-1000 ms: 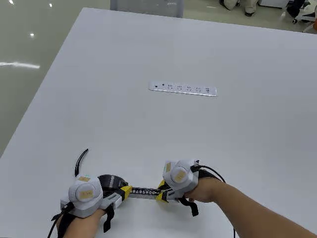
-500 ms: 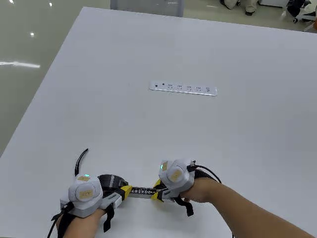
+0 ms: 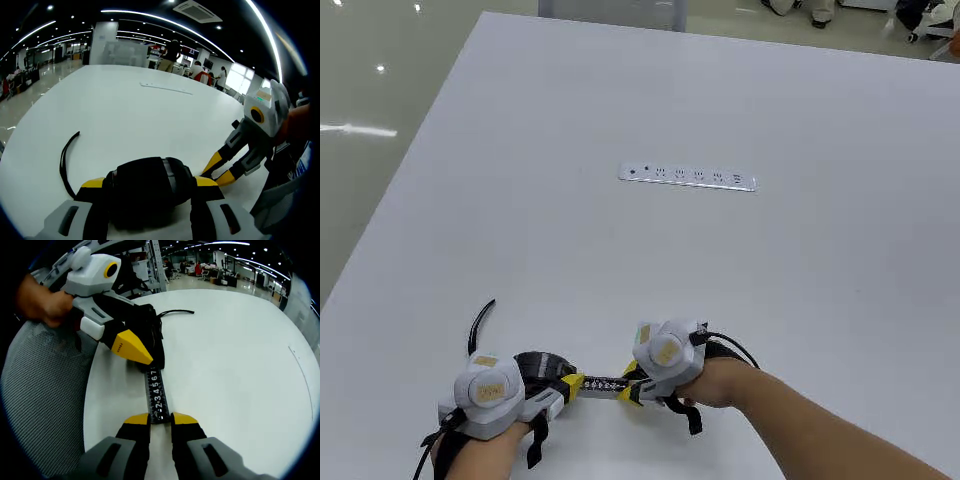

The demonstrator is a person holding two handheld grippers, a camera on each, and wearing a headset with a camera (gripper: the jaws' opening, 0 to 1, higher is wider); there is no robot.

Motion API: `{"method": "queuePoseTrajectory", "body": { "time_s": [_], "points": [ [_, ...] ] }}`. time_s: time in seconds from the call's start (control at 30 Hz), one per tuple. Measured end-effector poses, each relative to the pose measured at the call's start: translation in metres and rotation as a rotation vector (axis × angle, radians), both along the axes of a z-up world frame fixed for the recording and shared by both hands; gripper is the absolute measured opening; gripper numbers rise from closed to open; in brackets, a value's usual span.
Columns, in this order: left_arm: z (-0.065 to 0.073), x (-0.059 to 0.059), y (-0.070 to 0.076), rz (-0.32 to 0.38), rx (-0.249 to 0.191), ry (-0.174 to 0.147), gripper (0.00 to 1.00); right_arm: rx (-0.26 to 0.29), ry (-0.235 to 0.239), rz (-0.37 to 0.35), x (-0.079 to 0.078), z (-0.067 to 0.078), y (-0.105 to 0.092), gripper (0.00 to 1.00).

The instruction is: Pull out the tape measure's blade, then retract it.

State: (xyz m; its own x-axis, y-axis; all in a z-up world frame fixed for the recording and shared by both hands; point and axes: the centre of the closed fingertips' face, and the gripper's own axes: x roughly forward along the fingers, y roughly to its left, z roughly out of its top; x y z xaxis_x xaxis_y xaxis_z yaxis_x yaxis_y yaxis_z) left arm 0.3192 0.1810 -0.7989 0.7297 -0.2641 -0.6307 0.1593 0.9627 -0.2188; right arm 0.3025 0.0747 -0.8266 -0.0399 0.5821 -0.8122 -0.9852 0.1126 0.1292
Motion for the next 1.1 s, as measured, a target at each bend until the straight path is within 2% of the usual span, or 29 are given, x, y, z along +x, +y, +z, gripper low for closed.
{"method": "queuePoseTrajectory", "body": {
  "time_s": [1.1],
  "points": [
    [0.001,0.000,0.000,0.011,-0.006,0.006,0.63,0.035,-0.012,0.009,0.000,0.001,0.022,0.15]
  ]
}}
